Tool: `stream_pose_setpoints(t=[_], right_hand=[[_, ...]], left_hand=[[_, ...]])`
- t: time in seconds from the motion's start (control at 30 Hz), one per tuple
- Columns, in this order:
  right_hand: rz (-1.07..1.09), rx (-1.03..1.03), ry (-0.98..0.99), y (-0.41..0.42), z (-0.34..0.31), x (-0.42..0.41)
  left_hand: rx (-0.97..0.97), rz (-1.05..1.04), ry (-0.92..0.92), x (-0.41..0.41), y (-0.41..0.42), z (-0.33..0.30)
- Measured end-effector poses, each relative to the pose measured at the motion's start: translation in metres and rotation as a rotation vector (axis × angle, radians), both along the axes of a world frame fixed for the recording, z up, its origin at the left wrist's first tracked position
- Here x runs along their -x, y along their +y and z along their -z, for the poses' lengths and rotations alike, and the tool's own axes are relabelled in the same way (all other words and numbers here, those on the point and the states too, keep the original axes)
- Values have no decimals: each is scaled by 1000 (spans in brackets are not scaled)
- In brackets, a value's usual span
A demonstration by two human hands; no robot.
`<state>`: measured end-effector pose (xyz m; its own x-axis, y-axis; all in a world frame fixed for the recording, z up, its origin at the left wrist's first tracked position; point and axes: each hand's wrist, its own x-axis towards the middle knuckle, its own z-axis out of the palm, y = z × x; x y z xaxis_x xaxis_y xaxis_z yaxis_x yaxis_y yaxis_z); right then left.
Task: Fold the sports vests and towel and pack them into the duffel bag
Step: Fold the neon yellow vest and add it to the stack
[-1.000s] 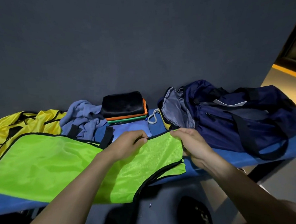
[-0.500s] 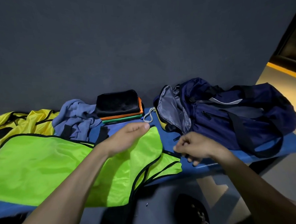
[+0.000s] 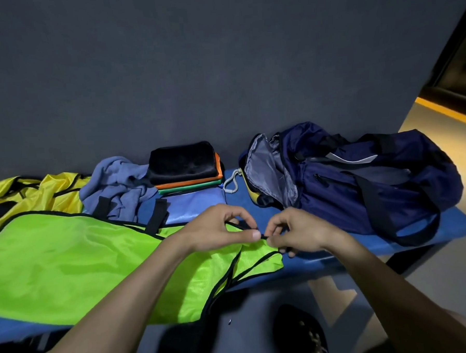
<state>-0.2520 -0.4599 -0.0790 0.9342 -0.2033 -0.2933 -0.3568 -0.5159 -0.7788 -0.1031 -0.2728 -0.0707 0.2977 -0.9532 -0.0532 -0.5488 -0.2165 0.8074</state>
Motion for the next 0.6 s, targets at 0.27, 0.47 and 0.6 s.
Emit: stream_pose_setpoints(t=[0.27,0.47,0.6], right_hand=[[165,-113,-364,8,-7,-16],[106,-307,-288,10,-8,-5],[84,-328,-352,11,-6,-2]], left_hand=[[191,-144,-174,1,-14,5],[237,-257,-73,-4,-19,4],[237,-311,-58,-8,-20,6]])
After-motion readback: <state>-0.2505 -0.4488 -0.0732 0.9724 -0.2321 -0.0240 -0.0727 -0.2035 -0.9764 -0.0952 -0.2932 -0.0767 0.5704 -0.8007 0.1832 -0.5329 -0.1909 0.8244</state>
